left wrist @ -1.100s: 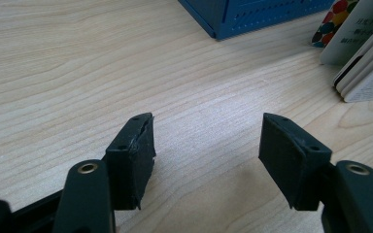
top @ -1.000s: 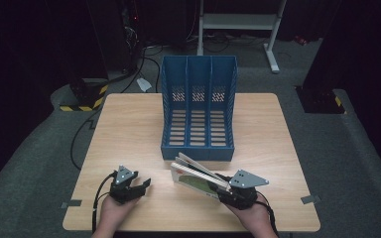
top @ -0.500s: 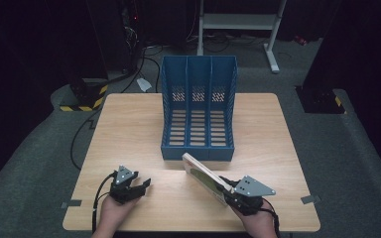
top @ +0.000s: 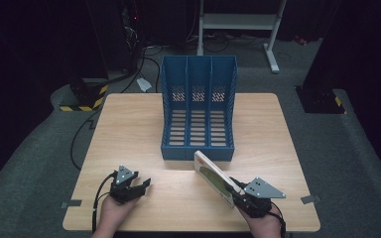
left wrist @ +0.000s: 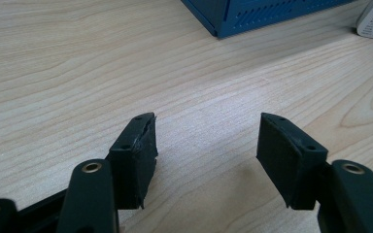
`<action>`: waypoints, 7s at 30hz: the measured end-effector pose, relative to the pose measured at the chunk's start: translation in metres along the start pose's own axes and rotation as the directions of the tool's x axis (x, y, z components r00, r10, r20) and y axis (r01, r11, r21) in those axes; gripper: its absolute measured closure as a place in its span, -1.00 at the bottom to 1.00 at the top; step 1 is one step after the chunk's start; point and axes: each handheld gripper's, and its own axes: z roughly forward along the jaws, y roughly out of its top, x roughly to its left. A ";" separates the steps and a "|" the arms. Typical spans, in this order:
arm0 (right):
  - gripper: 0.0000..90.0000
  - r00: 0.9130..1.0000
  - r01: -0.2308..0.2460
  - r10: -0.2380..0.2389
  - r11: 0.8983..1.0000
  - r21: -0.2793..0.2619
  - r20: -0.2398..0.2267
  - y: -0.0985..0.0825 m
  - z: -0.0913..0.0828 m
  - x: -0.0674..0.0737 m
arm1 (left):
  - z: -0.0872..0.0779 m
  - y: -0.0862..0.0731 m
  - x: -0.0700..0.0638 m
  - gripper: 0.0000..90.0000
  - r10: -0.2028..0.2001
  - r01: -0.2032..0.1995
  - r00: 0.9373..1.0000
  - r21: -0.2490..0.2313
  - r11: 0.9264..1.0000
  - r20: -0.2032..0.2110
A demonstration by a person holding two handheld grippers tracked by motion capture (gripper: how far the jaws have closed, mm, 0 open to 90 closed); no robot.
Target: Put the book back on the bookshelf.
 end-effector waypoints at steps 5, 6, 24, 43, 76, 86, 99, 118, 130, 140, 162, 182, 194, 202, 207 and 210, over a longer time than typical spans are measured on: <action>0.64 1.000 -0.012 0.012 1.000 0.006 0.001 -0.002 0.000 0.001 | 0.000 0.000 0.000 -0.12 0.000 0.000 1.000 0.000 1.000 0.000; 0.63 1.000 -0.013 0.013 1.000 0.008 0.002 -0.001 0.000 0.001 | 0.000 0.000 0.000 -0.12 -0.001 0.001 1.000 0.001 1.000 0.001; 0.68 1.000 -0.001 0.000 1.000 0.030 0.027 0.010 0.004 0.011 | 0.000 0.000 0.000 -0.12 0.004 -0.004 1.000 0.007 1.000 0.004; 0.68 0.996 -0.027 0.034 0.997 -0.075 0.087 0.047 -0.027 0.003 | 0.001 0.000 -0.001 -0.12 0.002 -0.002 1.000 0.009 1.000 0.005; 0.69 0.948 -0.061 0.086 0.994 -0.092 0.307 0.133 0.029 -0.057 | 0.001 0.001 -0.001 -0.11 0.015 -0.016 1.000 0.023 1.000 0.014; 0.69 0.924 -0.119 0.139 0.990 -0.076 0.356 0.147 0.065 -0.079 | 0.001 0.001 -0.001 -0.11 0.017 -0.017 1.000 0.024 1.000 0.022; 0.68 0.907 -0.158 0.163 0.986 -0.044 0.389 0.147 0.114 -0.092 | 0.003 0.001 0.000 -0.10 0.013 -0.014 1.000 0.030 0.999 0.029; 0.68 0.896 -0.175 0.158 0.985 0.004 0.415 0.126 0.160 -0.098 | 0.002 0.001 0.000 -0.10 0.005 -0.006 0.999 0.023 1.000 0.032; 0.68 0.896 -0.185 0.157 0.982 0.027 0.415 0.115 0.168 -0.100 | 0.001 0.000 0.000 -0.10 0.005 -0.006 0.999 0.024 1.000 0.036; 0.66 0.899 -0.200 0.149 0.976 0.083 0.412 0.108 0.164 -0.094 | 0.001 0.000 0.000 -0.10 0.006 -0.007 0.999 0.022 1.000 0.038; 0.55 0.905 -0.280 0.199 0.944 0.175 0.375 0.109 0.161 -0.097 | 0.002 0.001 0.001 -0.10 0.009 -0.011 0.999 0.038 0.999 0.049; 0.69 0.883 -0.272 0.141 0.931 0.243 0.447 0.126 0.168 -0.088 | 0.002 0.000 0.004 -0.09 -0.028 0.025 0.995 0.031 0.999 0.098; 0.69 0.856 -0.290 0.191 0.946 0.141 0.481 0.123 0.160 -0.085 | 0.003 0.001 0.008 -0.09 -0.041 0.039 0.995 0.026 0.999 0.096; 0.69 0.815 -0.313 0.216 0.945 0.095 0.538 0.124 0.157 -0.086 | 0.003 0.001 0.007 -0.09 -0.043 0.041 0.994 0.027 0.999 0.102; 0.69 0.798 -0.321 0.223 0.944 0.082 0.560 0.123 0.155 -0.087 | 0.003 0.001 0.007 -0.09 -0.044 0.041 0.994 0.027 0.999 0.104; 0.69 0.783 -0.325 0.226 0.943 0.071 0.579 0.122 0.155 -0.087 | 0.003 0.001 0.007 -0.09 -0.042 0.040 0.994 0.028 0.999 0.103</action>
